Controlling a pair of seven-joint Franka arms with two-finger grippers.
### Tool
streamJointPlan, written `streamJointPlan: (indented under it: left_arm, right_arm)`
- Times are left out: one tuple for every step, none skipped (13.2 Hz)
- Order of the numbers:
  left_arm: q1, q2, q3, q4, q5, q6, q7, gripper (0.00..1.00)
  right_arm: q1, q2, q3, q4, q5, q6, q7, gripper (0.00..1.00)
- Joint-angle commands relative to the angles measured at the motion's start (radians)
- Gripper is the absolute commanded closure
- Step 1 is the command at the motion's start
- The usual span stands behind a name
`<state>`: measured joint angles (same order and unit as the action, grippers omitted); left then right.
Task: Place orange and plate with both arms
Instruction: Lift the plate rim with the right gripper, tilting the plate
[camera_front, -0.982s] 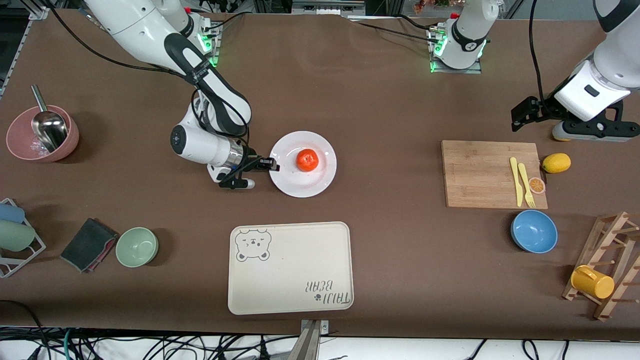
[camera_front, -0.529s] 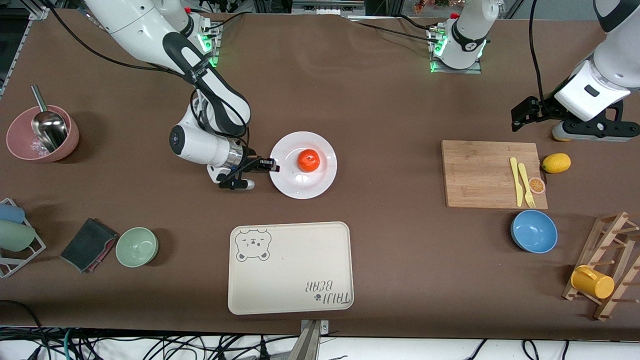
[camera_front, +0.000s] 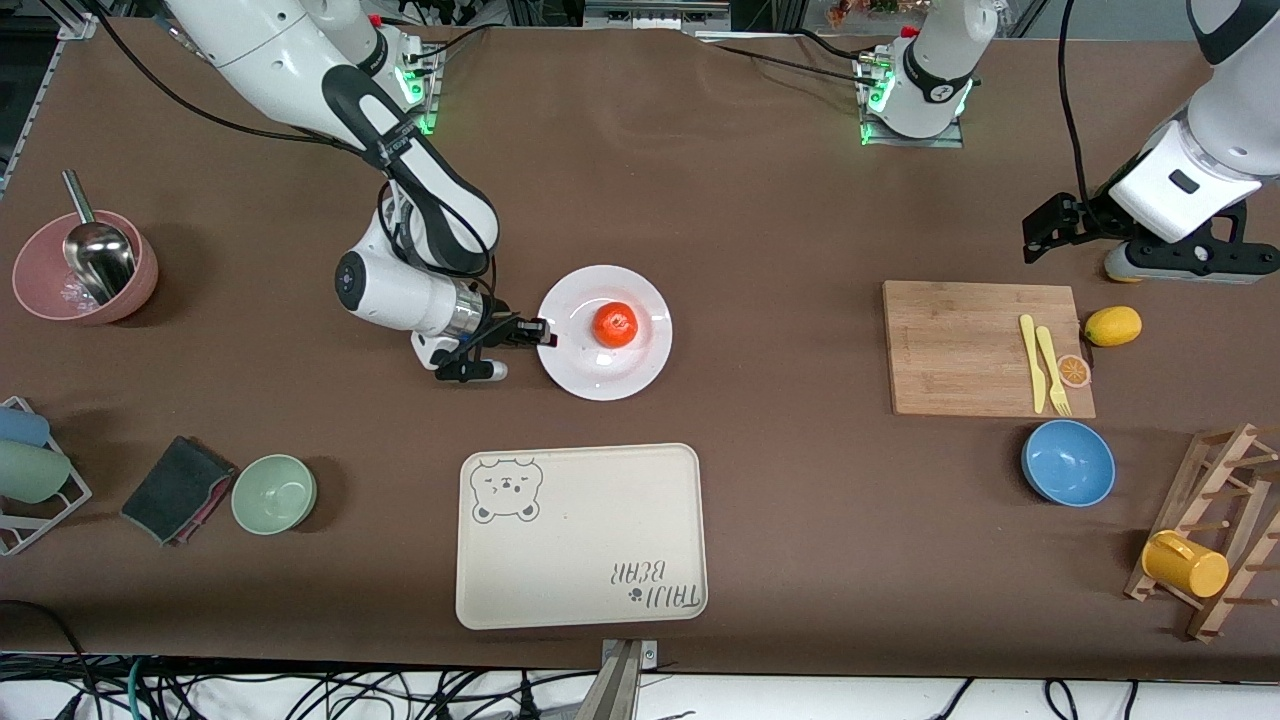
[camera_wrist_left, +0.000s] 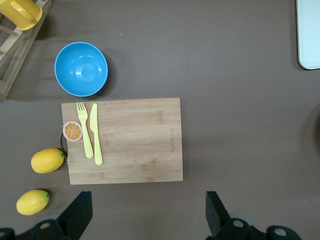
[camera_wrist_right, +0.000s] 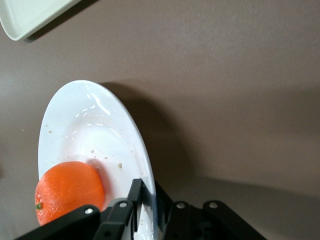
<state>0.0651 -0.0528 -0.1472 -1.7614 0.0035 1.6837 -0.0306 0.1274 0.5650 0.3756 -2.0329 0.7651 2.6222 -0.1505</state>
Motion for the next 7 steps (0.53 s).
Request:
streamJointPlan:
  left_arm:
    - [0.01,0.005,-0.003,0.019,-0.019,-0.013,0.023,0.0]
    - [0.01,0.005,-0.005,0.019,-0.019,-0.013,0.023,0.0]
    - [0.01,0.005,-0.005,0.019,-0.019,-0.013,0.023,0.0]
    - [0.01,0.005,-0.005,0.019,-0.019,-0.012,0.023,0.0]
    - [0.01,0.005,-0.003,0.019,-0.019,-0.013,0.023,0.0]
    - [0.01,0.005,-0.005,0.019,-0.019,-0.013,0.023,0.0]
    - [0.01,0.005,-0.003,0.019,-0.019,-0.013,0.023,0.0]
  right_arm:
    - [-0.015,0.018,-0.003,0.011,0.01,0.021,-0.066,1.0]
    - [-0.015,0.015,-0.003,0.011,0.01,0.021,-0.072,1.0]
    - [-0.015,0.012,-0.003,0.011,0.01,0.024,-0.072,1.0]
    - [-0.017,0.01,-0.004,0.011,0.01,0.024,-0.073,1.0]
    - [-0.017,0.007,-0.004,0.011,0.008,0.027,-0.073,1.0]
    - [-0.018,0.006,-0.004,0.011,0.01,0.038,-0.078,1.0]
    - [-0.02,0.004,-0.003,0.011,0.013,0.051,-0.08,1.0]
